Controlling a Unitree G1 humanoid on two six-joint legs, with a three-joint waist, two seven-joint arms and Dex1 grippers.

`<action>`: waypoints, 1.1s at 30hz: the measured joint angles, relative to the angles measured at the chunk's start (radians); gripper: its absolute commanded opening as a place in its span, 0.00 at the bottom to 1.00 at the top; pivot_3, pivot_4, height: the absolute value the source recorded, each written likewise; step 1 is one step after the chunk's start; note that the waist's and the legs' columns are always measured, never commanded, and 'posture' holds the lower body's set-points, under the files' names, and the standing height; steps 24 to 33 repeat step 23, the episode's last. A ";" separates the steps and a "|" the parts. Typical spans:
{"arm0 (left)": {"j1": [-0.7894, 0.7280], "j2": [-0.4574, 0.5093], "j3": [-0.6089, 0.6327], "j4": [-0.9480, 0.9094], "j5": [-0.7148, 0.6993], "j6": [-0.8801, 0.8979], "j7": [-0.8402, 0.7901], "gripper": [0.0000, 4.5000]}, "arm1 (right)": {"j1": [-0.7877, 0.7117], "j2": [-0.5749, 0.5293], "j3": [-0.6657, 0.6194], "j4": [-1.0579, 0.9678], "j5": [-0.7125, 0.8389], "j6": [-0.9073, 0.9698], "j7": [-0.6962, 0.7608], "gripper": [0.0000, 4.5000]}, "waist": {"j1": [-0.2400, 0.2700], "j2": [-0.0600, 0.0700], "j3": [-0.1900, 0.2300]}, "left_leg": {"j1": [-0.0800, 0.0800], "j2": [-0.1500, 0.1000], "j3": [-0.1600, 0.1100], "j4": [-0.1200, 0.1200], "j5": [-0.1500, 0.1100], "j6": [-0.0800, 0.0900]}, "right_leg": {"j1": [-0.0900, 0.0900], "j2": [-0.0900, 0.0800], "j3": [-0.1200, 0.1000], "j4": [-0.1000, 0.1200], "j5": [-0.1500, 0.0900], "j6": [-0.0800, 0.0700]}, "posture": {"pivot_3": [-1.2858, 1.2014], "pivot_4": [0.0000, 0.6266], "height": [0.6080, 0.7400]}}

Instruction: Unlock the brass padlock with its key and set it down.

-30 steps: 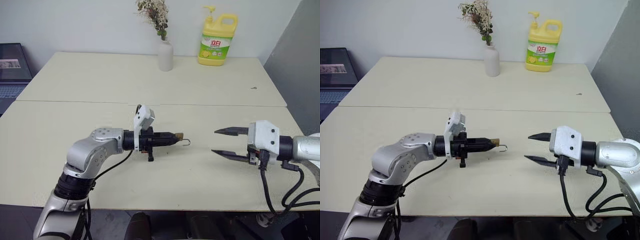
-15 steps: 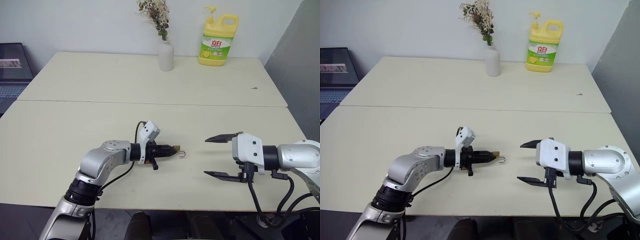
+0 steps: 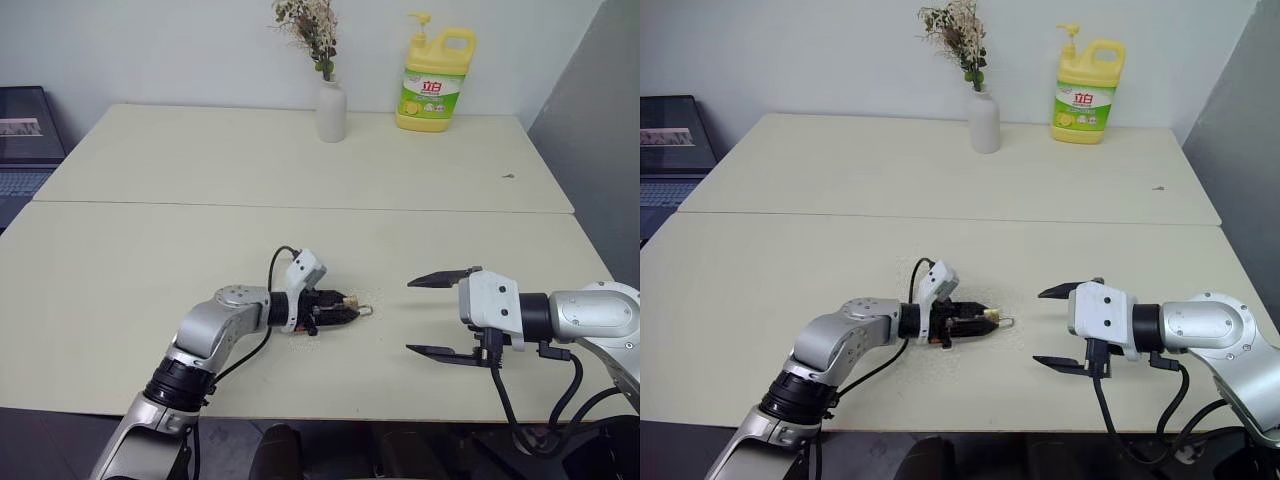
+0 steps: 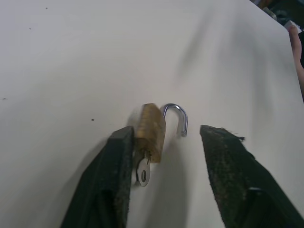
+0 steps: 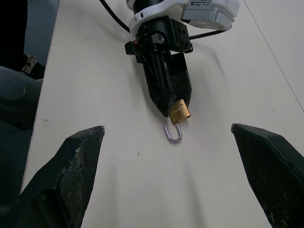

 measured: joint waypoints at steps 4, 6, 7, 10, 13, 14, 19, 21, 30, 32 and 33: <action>0.004 0.048 0.034 -0.018 0.033 -0.081 0.003 0.72 | 0.001 0.000 0.010 0.012 -0.004 -0.004 0.008 1.00 | -0.001 0.000 0.000 | 0.000 0.000 0.000 0.000 0.000 0.000 | 0.000 0.000 0.000 0.000 0.000 0.000 | 0.52 0.24 1.00; 0.041 0.107 0.073 -0.085 0.036 -0.114 -0.010 0.72 | 0.007 0.000 0.012 0.013 -0.001 -0.001 0.009 1.00 | -0.003 0.000 0.000 | 0.000 0.001 0.000 -0.001 0.000 0.000 | 0.000 0.000 0.000 0.000 0.000 0.000 | 0.52 0.24 1.00; 0.055 0.128 0.093 -0.110 0.034 -0.120 -0.018 0.72 | 0.012 0.000 0.012 0.014 -0.001 0.003 0.010 1.00 | -0.002 0.000 0.000 | 0.000 0.001 0.000 -0.001 0.000 0.000 | 0.000 0.000 0.000 0.000 0.000 0.000 | 0.52 0.24 1.00; 0.114 0.192 0.161 -0.198 0.032 -0.172 -0.024 0.72 | 0.028 0.002 0.015 0.023 -0.004 0.002 0.009 1.00 | 0.000 0.000 0.000 | 0.000 0.001 0.001 -0.001 0.000 0.000 | 0.000 0.000 0.000 -0.001 0.000 0.000 | 0.52 0.24 1.00; 0.172 0.265 0.202 -0.249 0.051 -0.238 -0.048 0.72 | 0.037 0.009 0.020 0.055 -0.017 -0.007 0.009 1.00 | 0.000 0.000 0.000 | 0.000 0.001 0.001 -0.001 0.000 0.000 | 0.000 -0.001 0.000 0.000 0.000 0.000 | 0.52 0.24 1.00; 0.197 0.299 0.215 -0.268 0.061 -0.261 -0.064 0.72 | 0.039 0.009 0.024 0.066 -0.024 -0.018 0.010 1.00 | -0.001 0.000 0.000 | 0.000 0.001 0.002 -0.001 0.000 0.000 | -0.001 -0.001 0.000 -0.001 0.000 0.000 | 0.52 0.24 1.00; 0.235 0.348 0.237 -0.300 0.068 -0.311 -0.107 0.72 | 0.042 0.014 0.026 0.108 -0.047 -0.053 0.014 1.00 | 0.000 0.000 0.000 | 0.000 0.001 0.003 -0.001 0.000 0.000 | -0.001 -0.001 0.000 -0.001 0.000 0.000 | 0.52 0.24 1.00; 0.262 0.348 0.256 -0.314 0.061 -0.330 -0.109 0.72 | 0.041 0.017 0.027 0.122 -0.055 -0.073 0.016 1.00 | 0.000 0.000 0.000 | 0.000 0.001 0.003 -0.001 0.000 0.000 | -0.001 -0.001 0.001 -0.001 -0.001 0.000 | 0.52 0.24 1.00; 0.295 0.351 0.271 -0.345 0.047 -0.326 -0.111 0.72 | 0.037 0.023 0.029 0.146 -0.067 -0.092 0.018 1.00 | -0.001 0.000 0.000 | 0.000 0.001 0.003 -0.001 0.000 0.000 | -0.001 -0.001 0.001 -0.001 -0.001 0.000 | 0.52 0.24 1.00; 0.295 0.351 0.271 -0.345 0.047 -0.326 -0.111 0.72 | 0.037 0.023 0.029 0.146 -0.067 -0.092 0.018 1.00 | -0.001 0.000 0.000 | 0.000 0.001 0.003 -0.001 0.000 0.000 | -0.001 -0.001 0.001 -0.001 -0.001 0.000 | 0.52 0.24 1.00; 0.295 0.351 0.271 -0.345 0.047 -0.326 -0.111 0.72 | 0.037 0.023 0.029 0.146 -0.067 -0.092 0.018 1.00 | -0.001 0.000 0.000 | 0.000 0.001 0.003 -0.001 0.000 0.000 | -0.001 -0.001 0.001 -0.001 -0.001 0.000 | 0.52 0.24 1.00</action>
